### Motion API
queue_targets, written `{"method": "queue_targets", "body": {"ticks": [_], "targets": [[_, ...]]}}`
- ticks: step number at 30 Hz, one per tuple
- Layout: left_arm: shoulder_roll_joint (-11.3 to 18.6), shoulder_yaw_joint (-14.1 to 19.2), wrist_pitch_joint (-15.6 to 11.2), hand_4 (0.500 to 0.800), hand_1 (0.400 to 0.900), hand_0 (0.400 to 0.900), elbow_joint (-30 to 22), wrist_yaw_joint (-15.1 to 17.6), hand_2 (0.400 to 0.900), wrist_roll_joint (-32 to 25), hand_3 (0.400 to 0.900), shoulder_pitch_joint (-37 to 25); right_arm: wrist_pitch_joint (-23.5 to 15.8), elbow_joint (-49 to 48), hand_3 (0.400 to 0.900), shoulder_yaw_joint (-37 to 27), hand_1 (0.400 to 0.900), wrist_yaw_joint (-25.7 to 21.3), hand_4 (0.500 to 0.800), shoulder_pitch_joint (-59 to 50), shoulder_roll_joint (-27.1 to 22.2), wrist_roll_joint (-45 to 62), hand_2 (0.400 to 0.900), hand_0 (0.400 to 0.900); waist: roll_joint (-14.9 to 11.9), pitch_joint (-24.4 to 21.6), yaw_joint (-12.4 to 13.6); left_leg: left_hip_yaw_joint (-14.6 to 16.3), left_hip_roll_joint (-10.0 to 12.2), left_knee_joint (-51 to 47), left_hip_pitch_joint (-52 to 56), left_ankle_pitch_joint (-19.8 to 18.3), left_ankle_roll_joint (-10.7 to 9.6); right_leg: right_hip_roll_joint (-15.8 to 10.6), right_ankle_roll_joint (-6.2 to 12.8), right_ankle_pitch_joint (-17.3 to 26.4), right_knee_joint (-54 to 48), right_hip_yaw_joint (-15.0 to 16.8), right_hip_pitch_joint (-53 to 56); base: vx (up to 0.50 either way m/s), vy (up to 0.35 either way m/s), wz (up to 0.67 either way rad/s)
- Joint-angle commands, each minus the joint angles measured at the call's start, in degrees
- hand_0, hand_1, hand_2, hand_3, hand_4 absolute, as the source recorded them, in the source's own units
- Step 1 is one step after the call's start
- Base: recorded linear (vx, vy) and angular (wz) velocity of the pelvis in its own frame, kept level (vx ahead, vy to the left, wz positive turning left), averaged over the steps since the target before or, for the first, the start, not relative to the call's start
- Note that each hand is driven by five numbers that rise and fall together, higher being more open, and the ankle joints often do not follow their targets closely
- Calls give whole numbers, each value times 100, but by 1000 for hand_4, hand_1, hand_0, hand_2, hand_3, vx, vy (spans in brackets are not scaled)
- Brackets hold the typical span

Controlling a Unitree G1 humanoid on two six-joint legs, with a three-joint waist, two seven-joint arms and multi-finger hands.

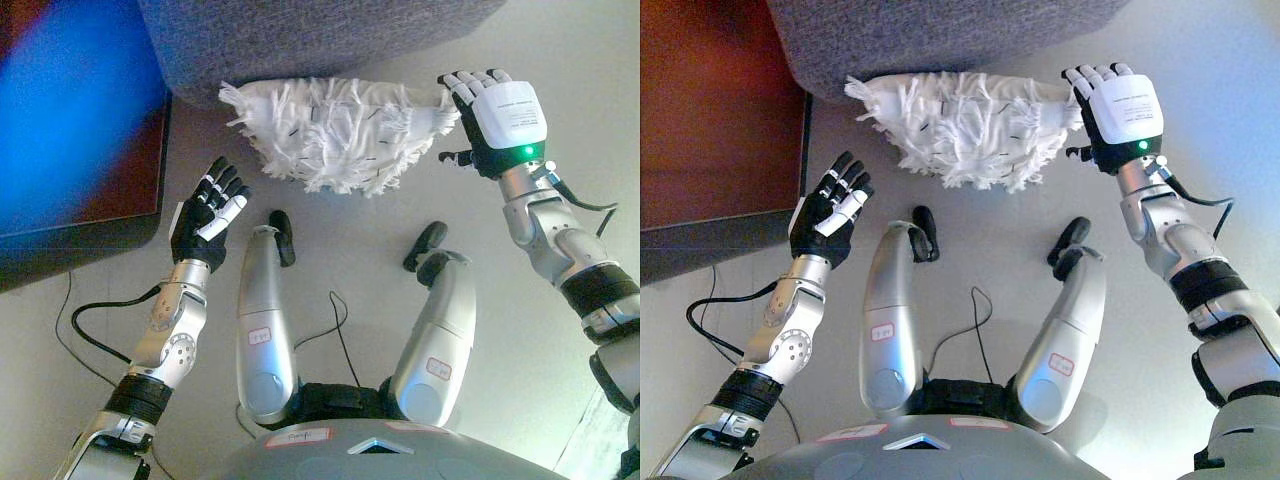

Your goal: Pick up the pillow and put it on the sofa.

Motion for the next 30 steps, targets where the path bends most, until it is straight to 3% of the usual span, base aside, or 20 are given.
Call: {"method": "queue_targets", "body": {"ticks": [1, 14, 19, 22, 30], "targets": [[88, -113, -581, 800, 900, 900, -501, -114, 900, -78, 900, -103, -150, 125, 900, -54, 900, -667, 800, -723, -268, -67, 900, 900, 255, -15, 127, 116, 184, -84, 273, -432, -77, 14, -11, -771, 854, 96, -126, 11, -6, 9], [111, -224, -557, 800, 900, 900, -588, -241, 900, -30, 900, -125, -170, 419, 900, 339, 900, -309, 800, -1268, -98, 243, 900, 900, 284, -15, 292, -4, 82, -110, 102, -355, -81, 91, -55, -671, 667, -82, -170, 23, -28, 4], [128, -254, -521, 800, 900, 900, -667, -278, 900, -71, 900, -163, -357, 764, 900, 490, 900, 228, 800, -1619, 50, 666, 900, 900, 316, -15, 391, -105, 49, 8, -70, -373, -69, 75, -89, -676, 727, -125, -318, 9, -12, 3], [143, -256, -510, 800, 900, 900, -711, -315, 900, -78, 900, -168, -499, 1051, 900, 550, 900, 615, 800, -1772, 167, 1011, 900, 900, 347, -15, 464, -173, 13, 162, -177, -430, -50, 40, -111, -719, 862, -140, -433, 20, -21, 9], [198, -249, -462, 800, 900, 900, -904, -373, 900, -105, 900, -143, -532, 1678, 900, 492, 900, 872, 800, -2144, 537, 1589, 900, 900, 425, -15, 657, -443, -97, 999, -561, -776, 29, -66, -177, -1024, 1584, -45, -844, 19, -11, 9]]}}
